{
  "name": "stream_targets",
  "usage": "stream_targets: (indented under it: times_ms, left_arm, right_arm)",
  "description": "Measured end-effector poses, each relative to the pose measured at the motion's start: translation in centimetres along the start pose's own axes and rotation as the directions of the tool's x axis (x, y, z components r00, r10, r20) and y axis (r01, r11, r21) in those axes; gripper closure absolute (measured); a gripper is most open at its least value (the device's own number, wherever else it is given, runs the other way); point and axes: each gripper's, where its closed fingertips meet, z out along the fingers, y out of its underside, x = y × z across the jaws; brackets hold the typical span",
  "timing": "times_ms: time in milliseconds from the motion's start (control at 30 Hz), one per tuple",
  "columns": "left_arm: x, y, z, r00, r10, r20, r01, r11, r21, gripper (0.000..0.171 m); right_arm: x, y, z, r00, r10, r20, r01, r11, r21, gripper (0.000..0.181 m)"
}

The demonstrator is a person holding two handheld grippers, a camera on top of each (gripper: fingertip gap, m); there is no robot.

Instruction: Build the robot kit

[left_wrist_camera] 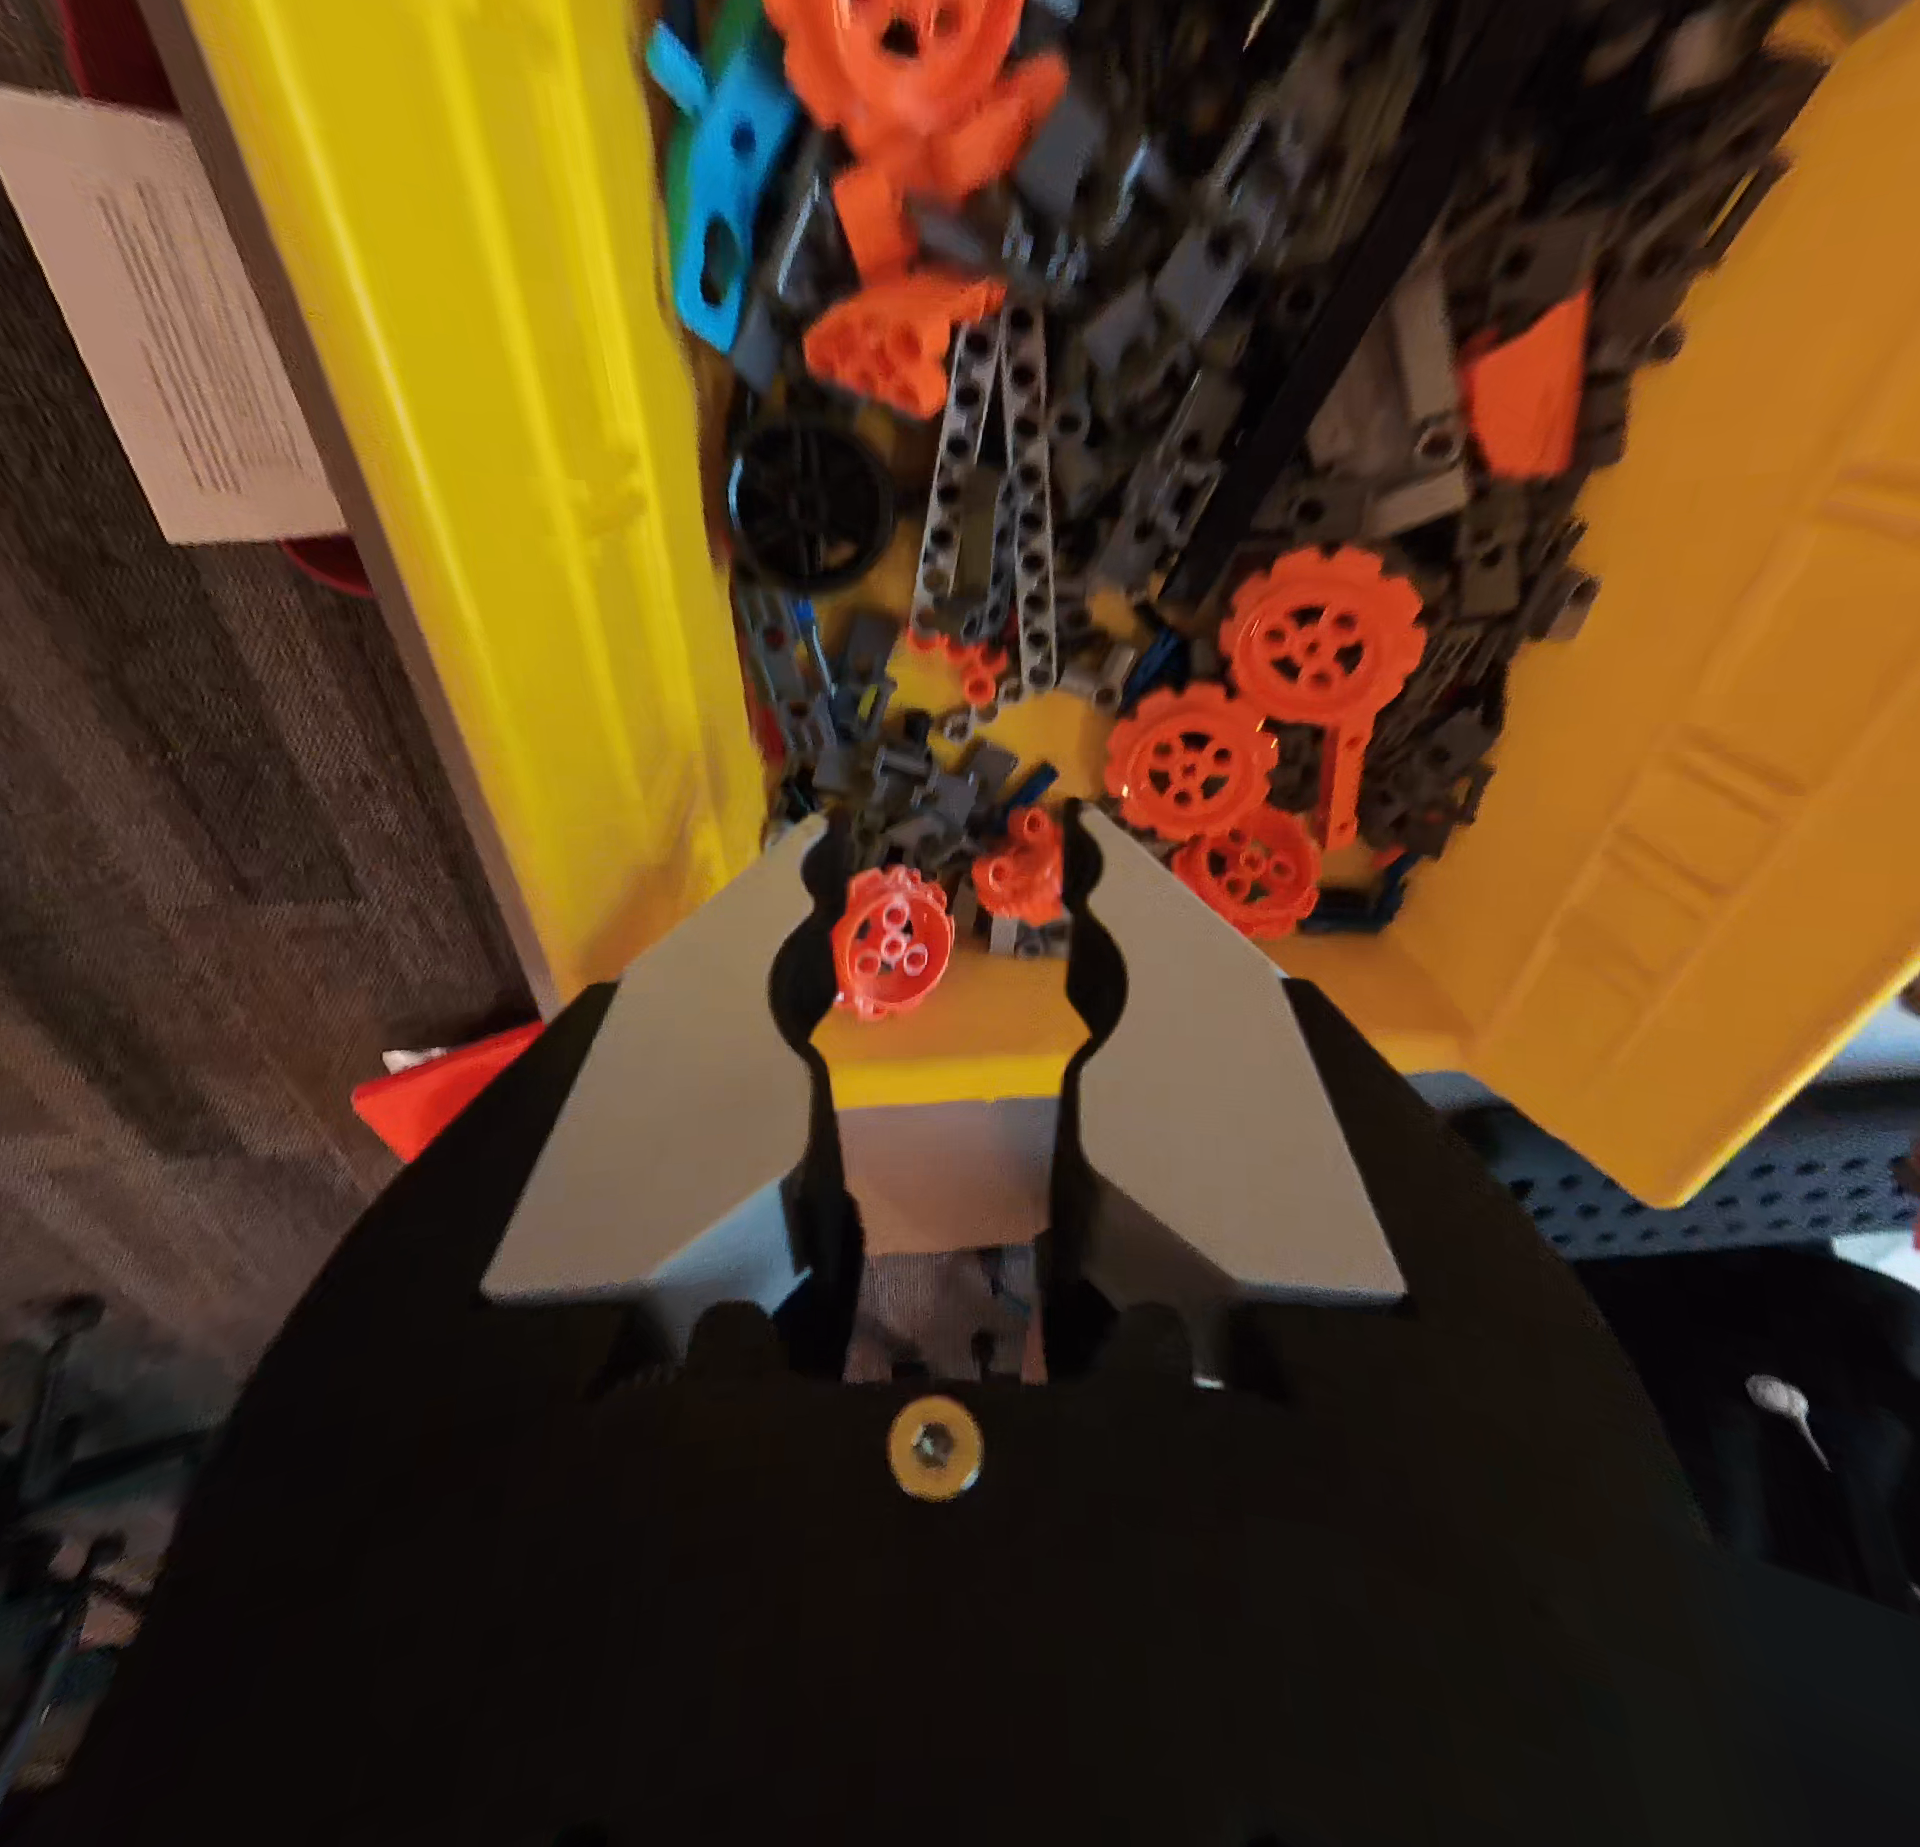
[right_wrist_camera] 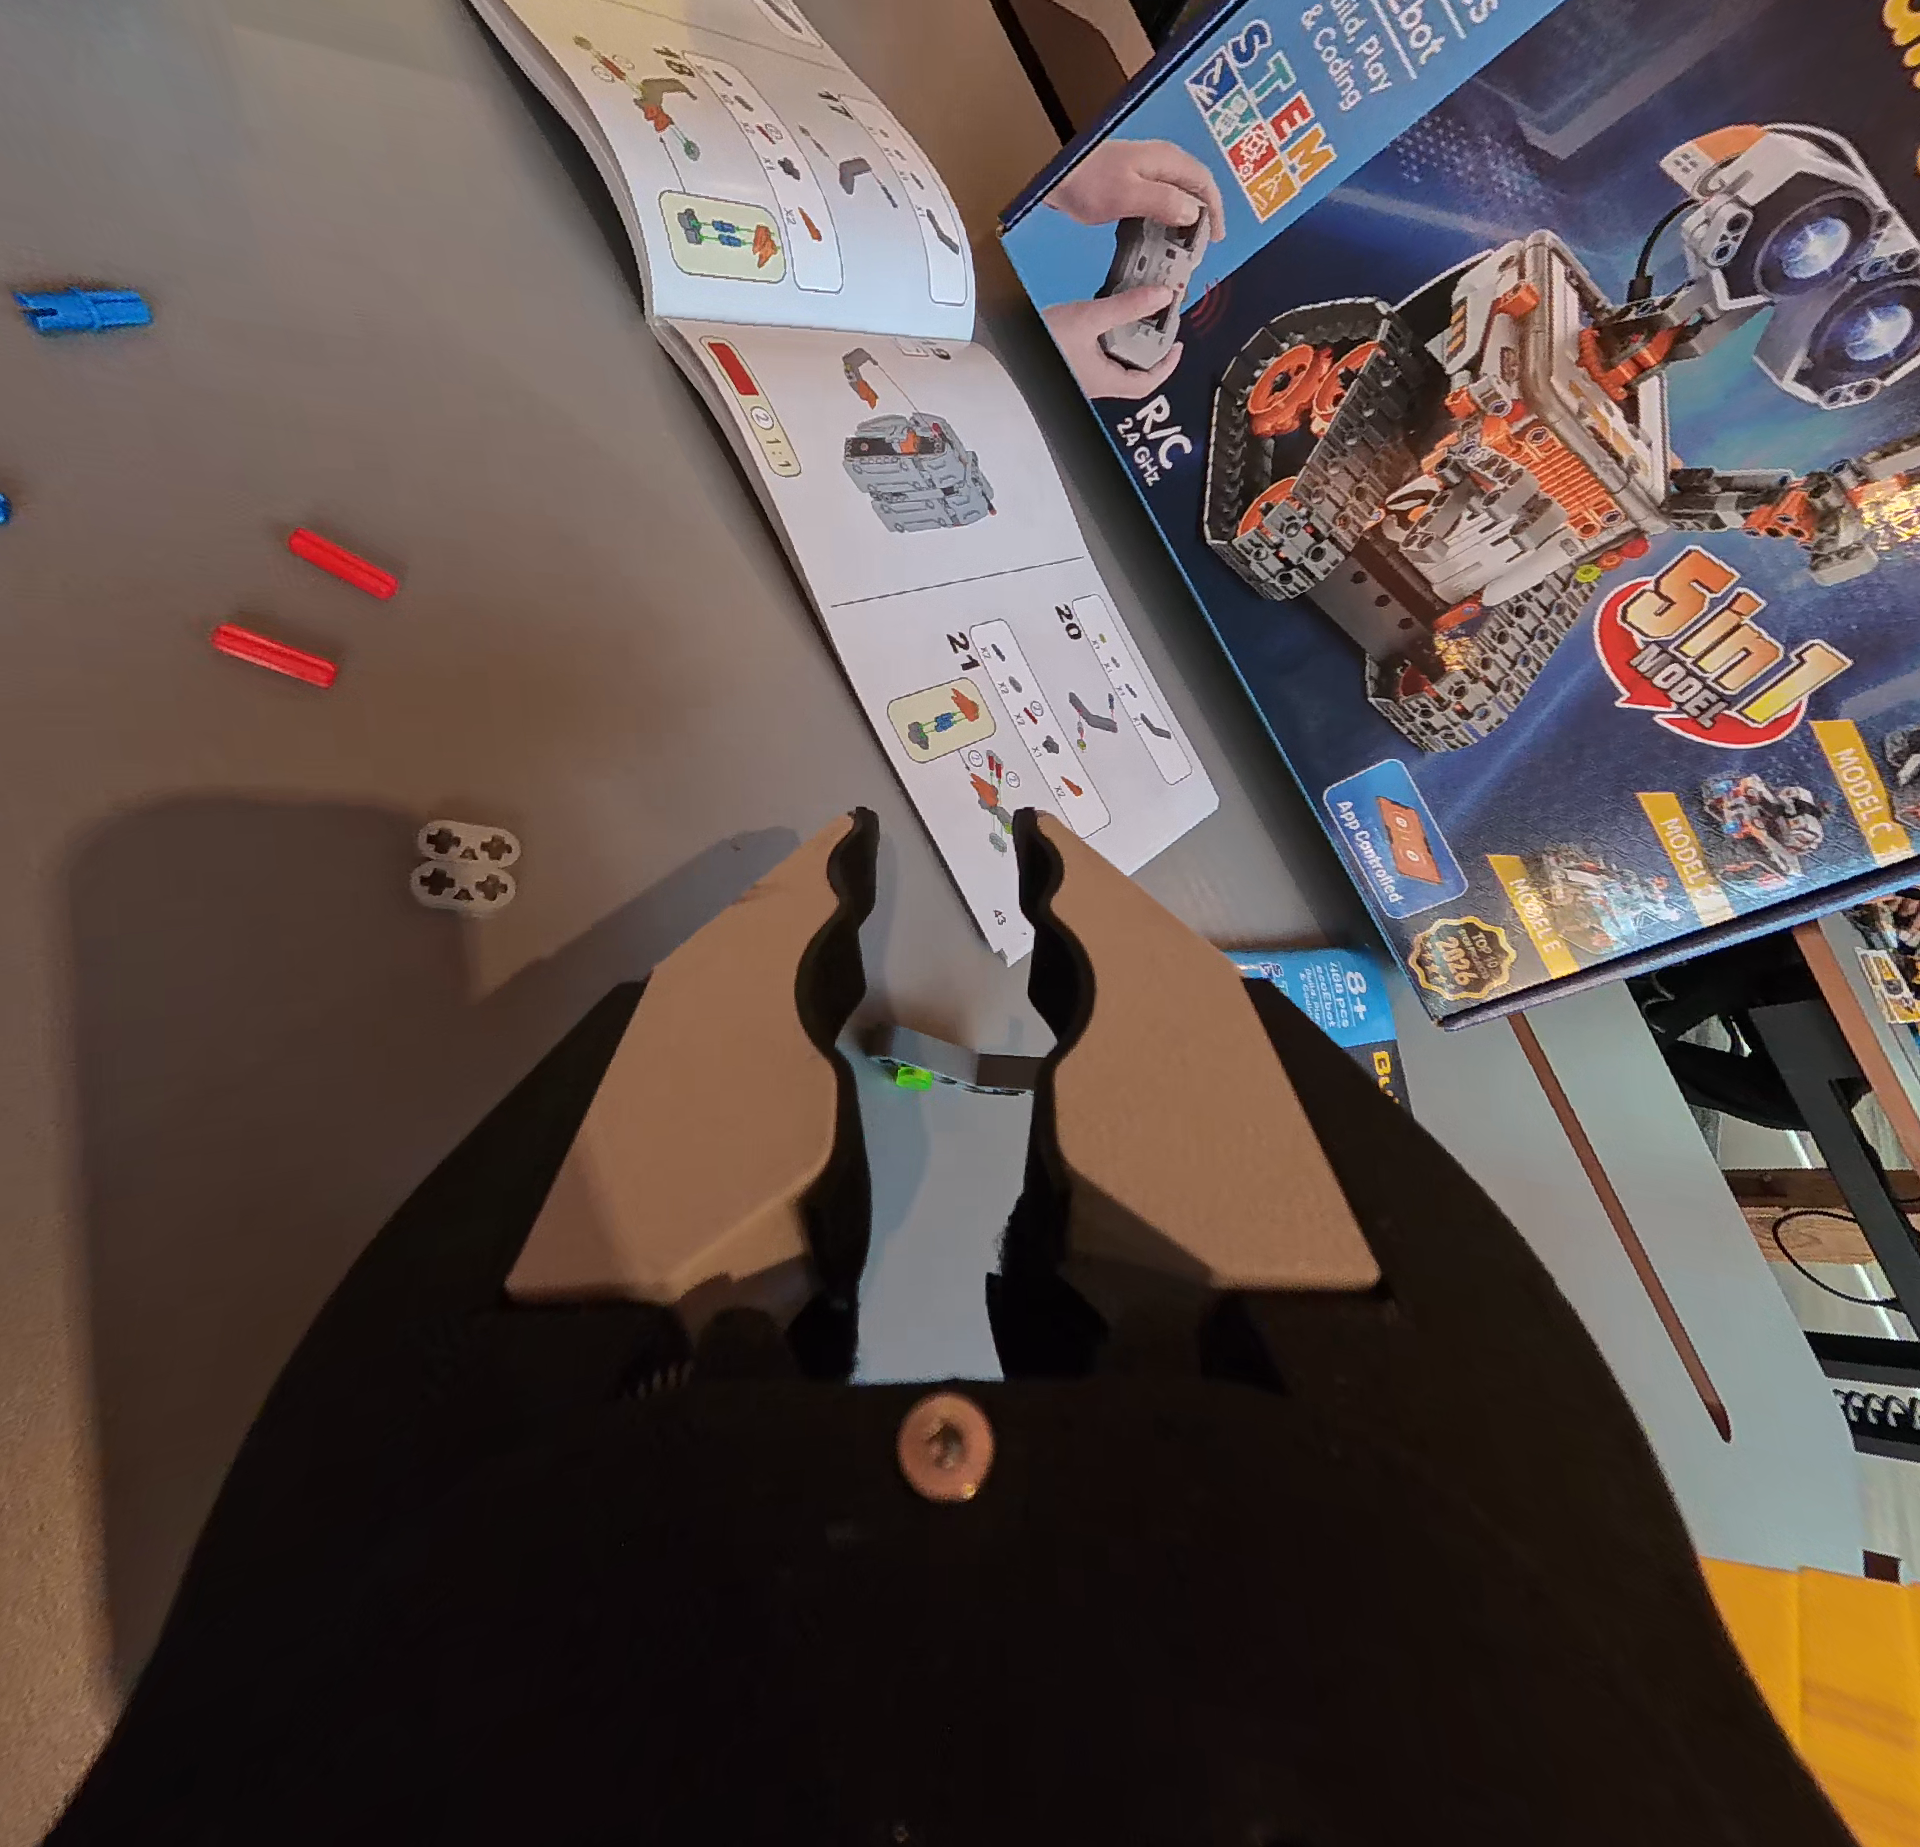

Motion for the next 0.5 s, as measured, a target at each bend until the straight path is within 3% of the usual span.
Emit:
stream_targets:
  times_ms: [67, 133, 300, 500]
  left_arm:
    - [0.7, -2.0, -0.1, 0.999, 0.042, -0.011, -0.041, 0.997, 0.059, 0.120]
    - [1.6, -3.6, 0.5, 0.995, 0.094, -0.029, -0.091, 0.993, 0.081, 0.123]
    - [2.0, -5.0, 3.0, 0.985, 0.169, 0.026, -0.169, 0.986, 0.007, 0.120]
    - [1.8, -4.1, 4.5, 0.984, 0.168, 0.051, -0.163, 0.982, -0.091, 0.126]
  right_arm:
    - [0.0, 0.0, 0.0, 1.000, -0.003, -0.001, 0.003, 1.000, -0.001, 0.155]
    - [0.0, 0.0, 0.0, 1.000, -0.003, -0.002, 0.003, 1.000, 0.000, 0.155]
    - [0.0, 0.1, 0.0, 1.000, -0.004, -0.002, 0.004, 1.000, -0.002, 0.155]
    - [-0.1, 0.1, 0.0, 1.000, -0.008, 0.006, 0.008, 1.000, -0.005, 0.155]
